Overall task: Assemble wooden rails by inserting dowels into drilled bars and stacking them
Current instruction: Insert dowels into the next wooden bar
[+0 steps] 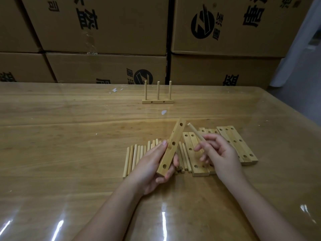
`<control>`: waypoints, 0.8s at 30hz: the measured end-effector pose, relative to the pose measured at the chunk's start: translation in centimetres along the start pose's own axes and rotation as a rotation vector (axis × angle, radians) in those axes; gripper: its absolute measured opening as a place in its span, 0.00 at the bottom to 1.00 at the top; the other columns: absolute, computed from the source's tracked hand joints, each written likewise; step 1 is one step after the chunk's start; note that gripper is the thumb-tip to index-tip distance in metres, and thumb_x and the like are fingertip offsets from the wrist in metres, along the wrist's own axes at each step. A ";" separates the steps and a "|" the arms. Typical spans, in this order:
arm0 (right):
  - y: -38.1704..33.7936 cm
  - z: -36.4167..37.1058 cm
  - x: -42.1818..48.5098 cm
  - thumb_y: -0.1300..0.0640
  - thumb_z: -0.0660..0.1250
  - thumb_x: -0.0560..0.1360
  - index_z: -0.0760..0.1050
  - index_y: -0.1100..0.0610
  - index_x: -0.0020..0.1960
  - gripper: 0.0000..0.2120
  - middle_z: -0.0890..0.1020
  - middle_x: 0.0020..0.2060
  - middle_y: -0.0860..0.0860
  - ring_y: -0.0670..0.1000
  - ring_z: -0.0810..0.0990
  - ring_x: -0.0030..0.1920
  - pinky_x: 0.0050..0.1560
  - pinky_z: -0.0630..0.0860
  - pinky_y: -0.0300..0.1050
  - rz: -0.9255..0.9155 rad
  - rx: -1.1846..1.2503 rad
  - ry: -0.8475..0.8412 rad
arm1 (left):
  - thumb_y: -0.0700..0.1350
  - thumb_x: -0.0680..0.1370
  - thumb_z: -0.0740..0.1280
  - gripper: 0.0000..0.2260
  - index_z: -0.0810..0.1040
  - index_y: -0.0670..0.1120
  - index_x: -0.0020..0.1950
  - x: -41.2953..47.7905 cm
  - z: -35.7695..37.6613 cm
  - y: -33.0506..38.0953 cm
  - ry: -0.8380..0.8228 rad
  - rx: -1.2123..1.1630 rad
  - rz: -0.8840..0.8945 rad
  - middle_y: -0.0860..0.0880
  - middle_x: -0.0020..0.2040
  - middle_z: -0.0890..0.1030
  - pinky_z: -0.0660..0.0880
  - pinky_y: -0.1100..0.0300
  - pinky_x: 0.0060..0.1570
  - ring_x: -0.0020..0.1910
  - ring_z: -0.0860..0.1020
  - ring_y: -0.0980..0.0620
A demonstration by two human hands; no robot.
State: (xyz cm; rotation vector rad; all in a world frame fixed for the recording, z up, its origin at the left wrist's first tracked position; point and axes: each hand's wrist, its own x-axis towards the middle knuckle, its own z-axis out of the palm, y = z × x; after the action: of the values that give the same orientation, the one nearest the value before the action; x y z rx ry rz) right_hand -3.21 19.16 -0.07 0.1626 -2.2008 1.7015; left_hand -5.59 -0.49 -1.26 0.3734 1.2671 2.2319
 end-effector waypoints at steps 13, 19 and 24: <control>0.3 -0.4 0.1 0.53 0.66 0.74 0.78 0.41 0.48 0.07 0.79 0.32 0.41 0.38 0.73 0.31 0.29 0.70 0.30 -0.018 -0.103 0.121 | 0.52 0.77 0.64 0.22 0.68 0.55 0.71 -0.3 0.5 0.1 -0.066 0.144 0.026 0.46 0.36 0.76 0.65 0.67 0.18 0.24 0.71 0.56; 0.5 -0.5 0.4 0.56 0.61 0.78 0.76 0.43 0.56 0.11 0.79 0.47 0.39 0.33 0.74 0.48 0.44 0.68 0.22 -0.075 -0.213 0.136 | 0.53 0.74 0.66 0.21 0.72 0.59 0.68 -0.2 0.9 0.0 -0.065 0.191 0.044 0.46 0.34 0.74 0.68 0.65 0.18 0.23 0.71 0.54; 0.7 -0.4 0.3 0.58 0.59 0.79 0.75 0.50 0.60 0.13 0.77 0.46 0.44 0.38 0.73 0.46 0.42 0.68 0.25 -0.133 -0.328 0.125 | 0.54 0.71 0.69 0.23 0.71 0.65 0.65 0.0 0.9 -0.1 -0.064 0.179 0.020 0.47 0.32 0.72 0.75 0.60 0.22 0.24 0.74 0.51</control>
State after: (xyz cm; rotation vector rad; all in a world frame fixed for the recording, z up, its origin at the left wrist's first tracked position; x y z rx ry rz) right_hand -3.62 19.79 -0.50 0.1118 -2.2811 1.2275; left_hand -5.07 0.17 -0.81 0.5232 1.4390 2.1110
